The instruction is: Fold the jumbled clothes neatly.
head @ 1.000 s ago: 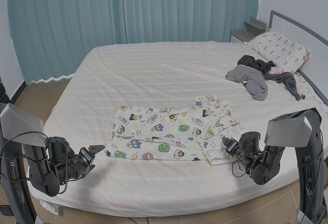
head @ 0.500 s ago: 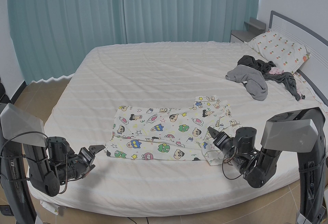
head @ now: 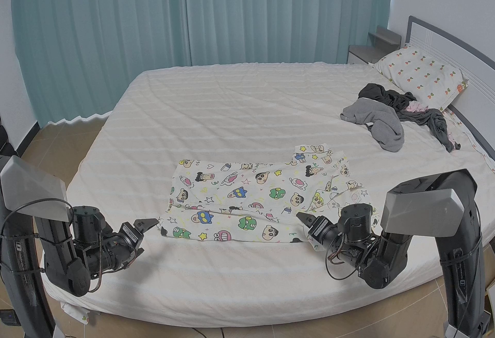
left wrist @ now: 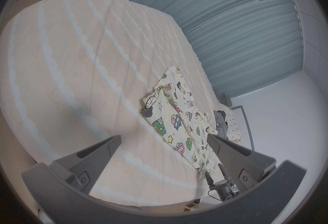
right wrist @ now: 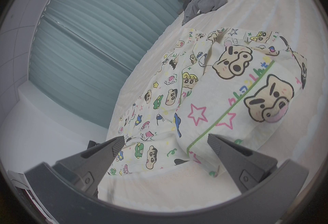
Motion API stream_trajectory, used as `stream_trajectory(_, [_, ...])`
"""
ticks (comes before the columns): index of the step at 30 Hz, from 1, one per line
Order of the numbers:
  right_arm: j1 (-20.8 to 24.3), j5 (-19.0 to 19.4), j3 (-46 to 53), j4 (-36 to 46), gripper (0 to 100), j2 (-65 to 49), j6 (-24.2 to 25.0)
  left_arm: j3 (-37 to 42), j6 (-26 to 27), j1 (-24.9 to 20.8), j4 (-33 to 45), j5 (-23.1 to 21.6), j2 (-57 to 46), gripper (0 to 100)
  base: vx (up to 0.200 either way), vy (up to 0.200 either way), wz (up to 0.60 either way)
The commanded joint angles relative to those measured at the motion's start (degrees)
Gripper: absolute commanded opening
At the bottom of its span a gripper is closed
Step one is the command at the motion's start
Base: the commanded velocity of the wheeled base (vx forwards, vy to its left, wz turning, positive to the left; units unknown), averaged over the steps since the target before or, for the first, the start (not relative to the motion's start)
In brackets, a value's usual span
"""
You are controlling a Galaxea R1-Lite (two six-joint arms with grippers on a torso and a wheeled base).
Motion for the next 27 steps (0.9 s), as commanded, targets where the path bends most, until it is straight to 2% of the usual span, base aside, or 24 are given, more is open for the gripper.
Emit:
stream_trajectory(1, [-1.07,-1.88,2.99,-3.48,100,-4.25,2.46,0.09,-0.11,0.0,-0.01,-0.1,-0.05,100,0.0,0.0,0.0])
stream_trajectory(3, [-1.86,-2.15,8.0,-7.79,100,-7.5,4.66,0.0,-0.11,0.0,-0.01,-0.1,-0.22,100,0.0,0.0,0.0])
stream_trajectory(5, [-2.47,-1.62,12.3,-10.69,100,-9.97,4.66,0.0,-0.11,0.0,-0.01,-0.1,-0.4,100,0.0,0.0,0.0])
stream_trajectory(12, [-3.79,-1.09,14.5,-10.16,100,-12.78,2.28,0.53,-0.02,0.09,-0.01,-0.1,-0.49,100,0.0,0.0,0.0])
stream_trajectory(20, [-3.88,-1.27,14.76,-10.16,100,-11.72,-0.62,1.15,1.21,0.0,-0.01,-0.27,-0.49,100,0.2,0.0,0.0])
stream_trajectory(22, [-3.97,-1.27,15.29,-10.16,100,-11.9,-1.85,1.23,1.47,0.0,-0.01,-0.36,-0.49,100,0.2,0.0,0.0])
stream_trajectory(27, [-5.64,-1.36,18.81,-10.16,100,-12.51,-13.01,1.23,1.91,0.0,-0.1,-0.27,-0.31,100,0.2,0.0,0.0])
